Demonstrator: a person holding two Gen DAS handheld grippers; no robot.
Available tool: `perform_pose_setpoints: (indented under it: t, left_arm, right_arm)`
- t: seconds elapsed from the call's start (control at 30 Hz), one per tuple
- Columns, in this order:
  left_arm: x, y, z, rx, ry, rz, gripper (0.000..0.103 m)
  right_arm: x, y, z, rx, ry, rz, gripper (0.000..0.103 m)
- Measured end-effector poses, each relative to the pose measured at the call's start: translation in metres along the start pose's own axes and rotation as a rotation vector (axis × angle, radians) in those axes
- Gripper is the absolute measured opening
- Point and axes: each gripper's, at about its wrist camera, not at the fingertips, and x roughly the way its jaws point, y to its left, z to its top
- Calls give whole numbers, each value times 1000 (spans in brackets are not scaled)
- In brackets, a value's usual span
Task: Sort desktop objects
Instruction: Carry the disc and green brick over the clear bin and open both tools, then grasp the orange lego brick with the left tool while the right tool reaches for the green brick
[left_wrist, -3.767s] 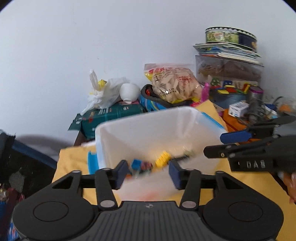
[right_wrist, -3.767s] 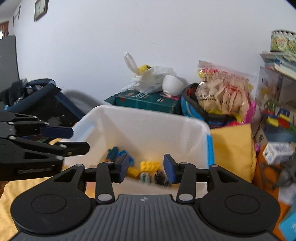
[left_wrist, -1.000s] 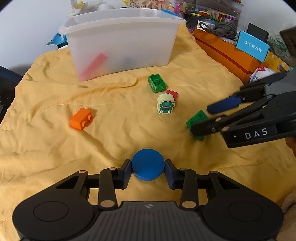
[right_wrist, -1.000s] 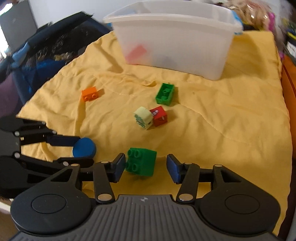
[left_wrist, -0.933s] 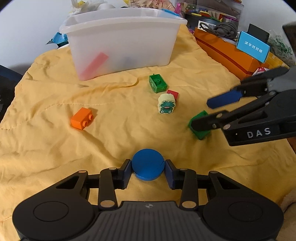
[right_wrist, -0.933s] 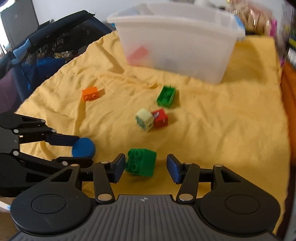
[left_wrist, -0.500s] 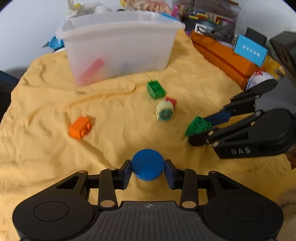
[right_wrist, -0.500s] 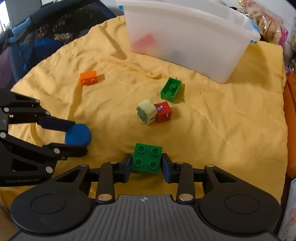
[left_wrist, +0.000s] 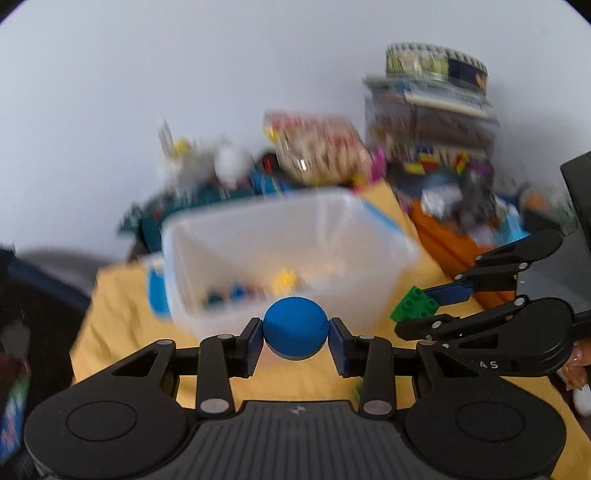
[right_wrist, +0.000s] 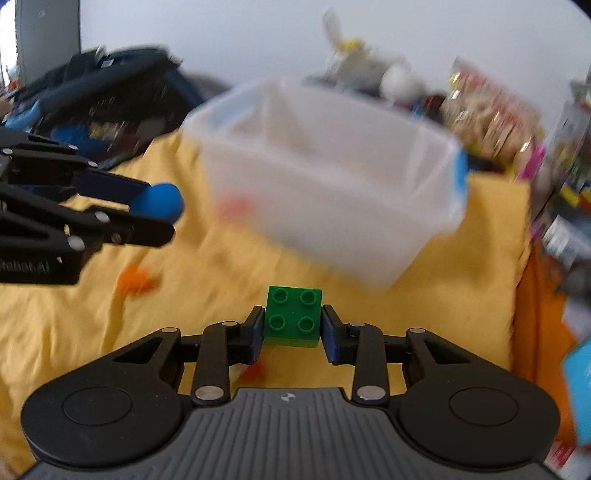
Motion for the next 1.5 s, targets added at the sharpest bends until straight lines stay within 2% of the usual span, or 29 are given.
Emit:
perform_pose_setpoints:
  t: [0.13,0.23,0.33,0.4,0.5,0.57,0.7,0.73,0.8,0.87,0.93,1.0,1.07,1.13,1.23,1.33,1.37,1.43,1.5]
  left_arm:
    - [16,11,35,27,-61,48,42]
    - [38,21,56,13,-74,70,42]
    - [65,28,65,-14,-36,69,42]
    - [80,31,63,-46,17,71,42]
    - [80,30,51,-59,35,56,44]
    - [69,26,43,-53,10,46,48]
    - [37,17,26,-53,-31,21,48]
    - [27,16,19,-52,-42,12,52]
    - [16,14,3,-46,-37,20,54]
    - [9,12,-22,-60,5,40,54]
    - [9,10,-51,-74,68,28,54]
    - [17,7,-80,-73,164,47,54]
    - [23,6,-101,-58,216,55,51]
    - [28,3,-115,-18,246,58,39]
    - [36,-3,-124,95,258,81,37]
    - [45,-5,-130,163,282,103,37]
    - [47,-3,-129,171,279,102,36]
    - [48,3,-126,162,278,93,24]
    - [49,10,-123,132,276,61,20]
  right_arm:
    - [-4,-18,41,-7,-97,-72,36]
    - [4,-28,66,8,-129,-108,36]
    - [19,-41,85,82,-131,-104,36]
    - [32,-46,91,126,-122,-108,36]
    - [52,-49,92,147,-100,-130,42]
    - [54,-48,88,146,-91,-133,44]
    - [35,-48,77,148,-136,-118,44]
    - [30,-47,76,142,-147,-117,44]
    - [19,-46,70,139,-161,-108,44]
    - [9,-43,58,129,-169,-86,45]
    - [5,-39,46,115,-156,-81,45]
    - [3,-35,30,121,-138,-64,46]
    - [7,-31,13,138,-98,-24,46]
    - [14,-28,-5,157,-46,8,46]
    - [26,-22,-27,182,38,26,46]
    - [28,-17,-40,186,69,38,46]
    - [27,-16,-42,184,72,38,46]
    - [24,-14,-45,186,75,37,47]
    - [22,-14,-45,186,70,33,46]
